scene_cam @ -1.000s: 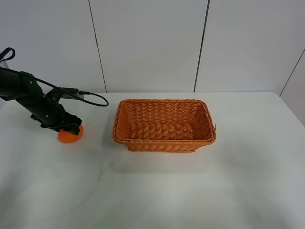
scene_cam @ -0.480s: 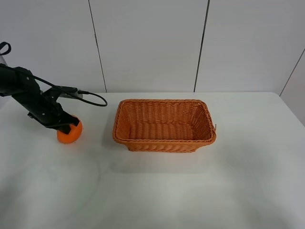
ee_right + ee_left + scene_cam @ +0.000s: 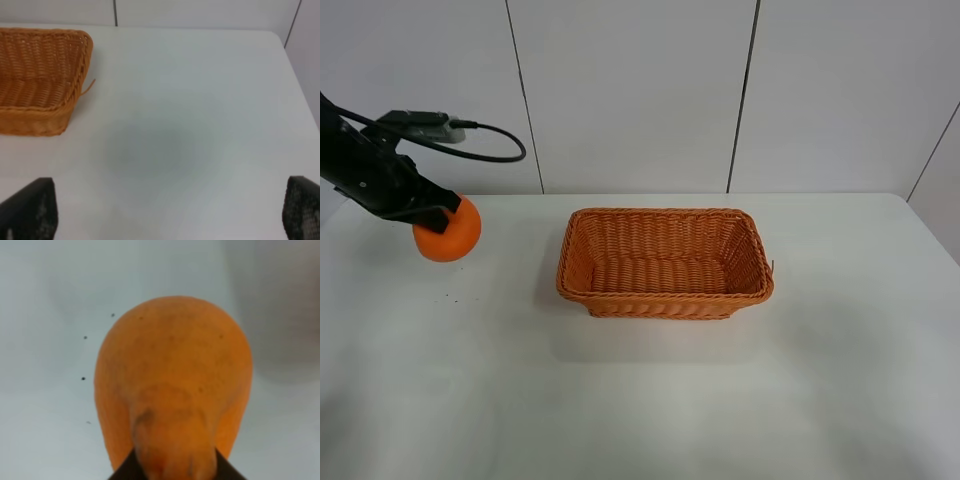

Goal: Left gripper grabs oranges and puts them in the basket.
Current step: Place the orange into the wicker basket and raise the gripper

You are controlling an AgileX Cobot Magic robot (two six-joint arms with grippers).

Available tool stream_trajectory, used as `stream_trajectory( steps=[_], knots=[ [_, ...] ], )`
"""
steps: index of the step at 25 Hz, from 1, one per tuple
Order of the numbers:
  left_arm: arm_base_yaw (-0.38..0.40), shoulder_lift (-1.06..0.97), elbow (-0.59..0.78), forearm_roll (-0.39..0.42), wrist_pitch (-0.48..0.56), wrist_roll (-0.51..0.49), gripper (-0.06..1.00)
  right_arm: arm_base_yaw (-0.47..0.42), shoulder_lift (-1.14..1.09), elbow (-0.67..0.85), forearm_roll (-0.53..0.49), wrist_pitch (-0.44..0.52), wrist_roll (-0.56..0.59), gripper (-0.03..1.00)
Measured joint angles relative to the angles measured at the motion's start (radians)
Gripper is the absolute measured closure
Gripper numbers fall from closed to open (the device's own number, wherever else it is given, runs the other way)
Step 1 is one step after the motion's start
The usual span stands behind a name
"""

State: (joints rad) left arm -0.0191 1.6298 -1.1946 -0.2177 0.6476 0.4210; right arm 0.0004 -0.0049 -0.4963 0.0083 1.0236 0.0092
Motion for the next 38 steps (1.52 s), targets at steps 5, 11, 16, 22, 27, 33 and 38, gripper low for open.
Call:
stream_trajectory(
  steps=[5, 11, 16, 22, 27, 33, 38],
  knots=[
    [-0.115, -0.14, 0.0, -0.013, 0.052, -0.005, 0.81, 0.0, 0.0, 0.0, 0.0, 0.0, 0.0, 0.27],
    [-0.285, -0.144, 0.0, -0.022, -0.001, -0.054, 0.81, 0.0, 0.0, 0.0, 0.0, 0.0, 0.0, 0.27],
    [-0.382, -0.011, -0.067, -0.019, -0.02, -0.091, 0.81, 0.0, 0.0, 0.0, 0.0, 0.0, 0.0, 0.27],
    [-0.478, 0.178, -0.267, -0.021, -0.027, -0.102, 0.81, 0.0, 0.0, 0.0, 0.0, 0.0, 0.0, 0.27],
    [-0.513, 0.29, -0.402, -0.021, -0.026, -0.124, 0.81, 0.0, 0.0, 0.0, 0.0, 0.0, 0.0, 0.27],
    [-0.536, 0.436, -0.531, -0.034, -0.018, -0.135, 0.81, 0.0, 0.0, 0.0, 0.0, 0.0, 0.0, 0.27],
    [-0.539, 0.547, -0.605, -0.06, 0.004, -0.14, 0.81, 0.0, 0.0, 0.0, 0.0, 0.0, 0.0, 0.27]
  ],
)
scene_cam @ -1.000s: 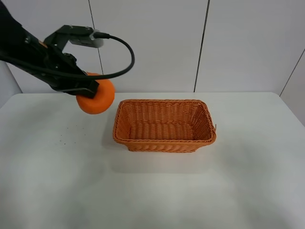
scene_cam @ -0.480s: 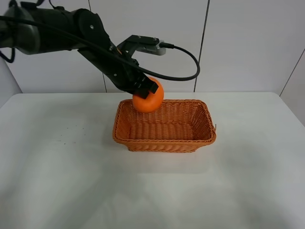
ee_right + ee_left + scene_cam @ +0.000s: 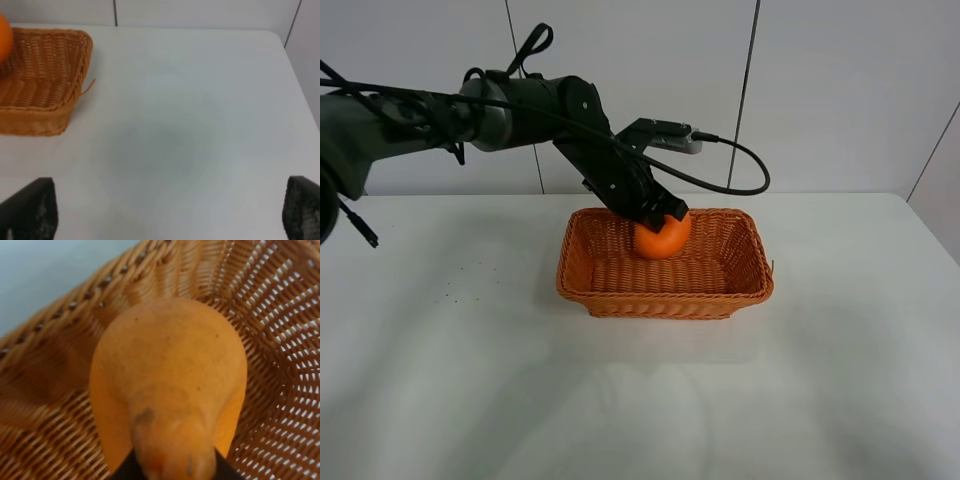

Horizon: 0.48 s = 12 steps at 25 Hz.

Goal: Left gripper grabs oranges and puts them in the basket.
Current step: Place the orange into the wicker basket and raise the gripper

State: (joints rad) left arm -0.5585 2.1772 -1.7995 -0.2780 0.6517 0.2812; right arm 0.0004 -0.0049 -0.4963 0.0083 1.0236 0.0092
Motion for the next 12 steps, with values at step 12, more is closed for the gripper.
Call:
stream_trajectory(
  steps=[12],
  knots=[
    [-0.001, 0.116, -0.022, -0.013, -0.006, -0.001, 0.81, 0.0, 0.0, 0.0, 0.0, 0.0, 0.0, 0.27]
  ],
)
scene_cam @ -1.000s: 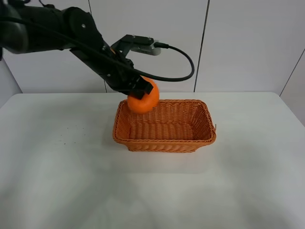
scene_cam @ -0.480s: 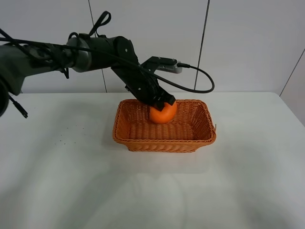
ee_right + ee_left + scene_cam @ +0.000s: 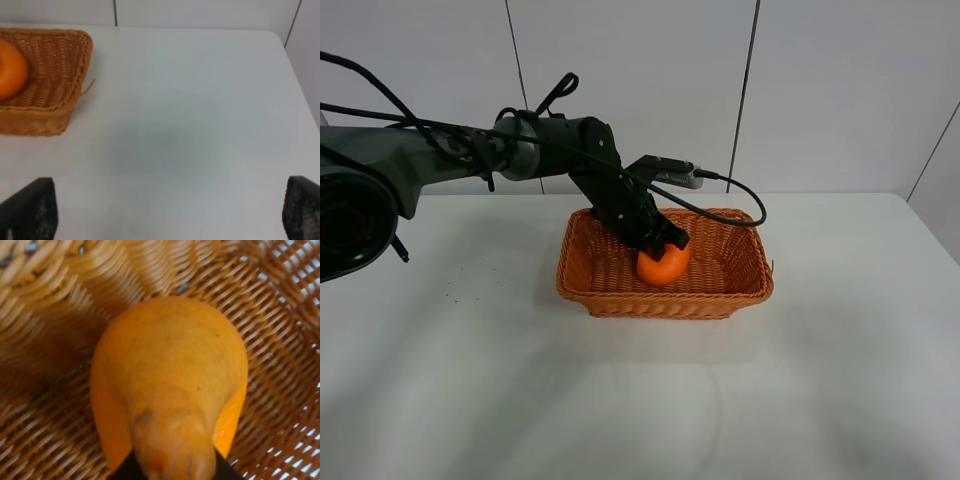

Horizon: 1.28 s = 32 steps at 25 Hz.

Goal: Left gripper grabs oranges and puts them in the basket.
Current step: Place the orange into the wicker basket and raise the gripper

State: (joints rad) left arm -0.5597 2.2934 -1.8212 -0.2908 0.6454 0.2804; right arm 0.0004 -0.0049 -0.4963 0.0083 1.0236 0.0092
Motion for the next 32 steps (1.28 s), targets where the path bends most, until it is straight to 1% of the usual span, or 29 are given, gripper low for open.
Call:
stream_trajectory(
  steps=[12, 13, 15, 16, 18, 20, 21, 23, 25, 32],
  knots=[
    [0.0, 0.033, -0.002, -0.007, -0.004, 0.0, 0.81, 0.0, 0.0, 0.0, 0.0, 0.0, 0.0, 0.27],
    [0.0, 0.033, -0.005, -0.007, -0.002, 0.0, 0.8, 0.0, 0.0, 0.0, 0.0, 0.0, 0.0, 0.27],
    [0.0, 0.033, -0.01, -0.007, 0.005, 0.0, 0.71, 0.0, 0.0, 0.0, 0.0, 0.0, 0.0, 0.27],
    [0.0, 0.033, -0.01, -0.007, 0.01, 0.0, 0.62, 0.0, 0.0, 0.0, 0.0, 0.0, 0.0, 0.27],
    [0.0, 0.035, -0.01, -0.007, 0.019, 0.0, 0.41, 0.0, 0.0, 0.0, 0.0, 0.0, 0.0, 0.27],
    [0.0, 0.04, -0.01, -0.006, 0.025, 0.0, 0.24, 0.0, 0.0, 0.0, 0.0, 0.0, 0.0, 0.27],
    [0.0, 0.042, -0.01, -0.006, 0.026, -0.001, 0.18, 0.0, 0.0, 0.0, 0.0, 0.0, 0.0, 0.27],
    [0.0, 0.043, -0.01, -0.006, 0.031, -0.001, 0.13, 0.0, 0.0, 0.0, 0.0, 0.0, 0.0, 0.27],
    [0.0, 0.042, -0.01, -0.006, 0.031, -0.001, 0.11, 0.0, 0.0, 0.0, 0.0, 0.0, 0.0, 0.27],
    [0.0, 0.012, -0.01, -0.003, 0.041, -0.002, 0.1, 0.0, 0.0, 0.0, 0.0, 0.0, 0.0, 0.27]
  ],
)
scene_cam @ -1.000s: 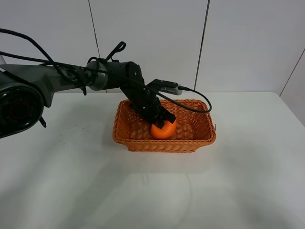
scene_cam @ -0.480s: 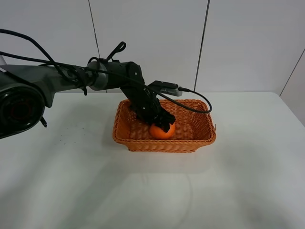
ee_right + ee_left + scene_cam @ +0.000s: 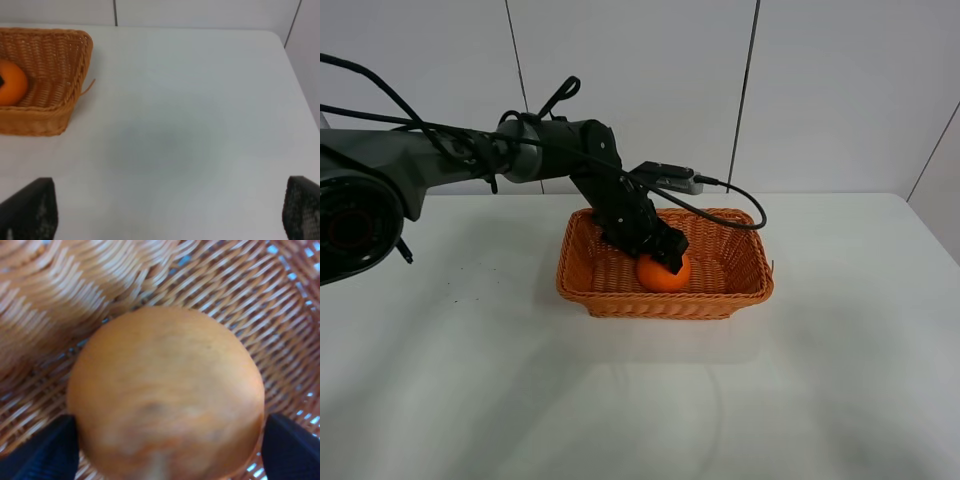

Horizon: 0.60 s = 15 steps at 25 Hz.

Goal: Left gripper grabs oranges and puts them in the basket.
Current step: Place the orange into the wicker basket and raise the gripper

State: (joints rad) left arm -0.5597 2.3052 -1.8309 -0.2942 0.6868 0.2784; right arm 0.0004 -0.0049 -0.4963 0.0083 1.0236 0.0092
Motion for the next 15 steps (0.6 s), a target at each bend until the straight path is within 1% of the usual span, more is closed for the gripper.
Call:
stream_trajectory(
  steps=[4, 9, 14, 15],
  knots=[
    [-0.001, -0.041, 0.0, 0.006, 0.015, -0.004, 0.1, 0.0, 0.0, 0.0, 0.0, 0.0, 0.0, 0.27],
    [-0.001, -0.117, 0.0, 0.053, 0.024, -0.009, 0.1, 0.0, 0.0, 0.0, 0.0, 0.0, 0.0, 0.27],
    [-0.001, -0.201, -0.001, 0.136, 0.07, -0.064, 0.1, 0.0, 0.0, 0.0, 0.0, 0.0, 0.0, 0.27],
    [-0.001, -0.236, -0.001, 0.183, 0.09, -0.079, 0.1, 0.0, 0.0, 0.0, 0.0, 0.0, 0.0, 0.27]
  ],
)
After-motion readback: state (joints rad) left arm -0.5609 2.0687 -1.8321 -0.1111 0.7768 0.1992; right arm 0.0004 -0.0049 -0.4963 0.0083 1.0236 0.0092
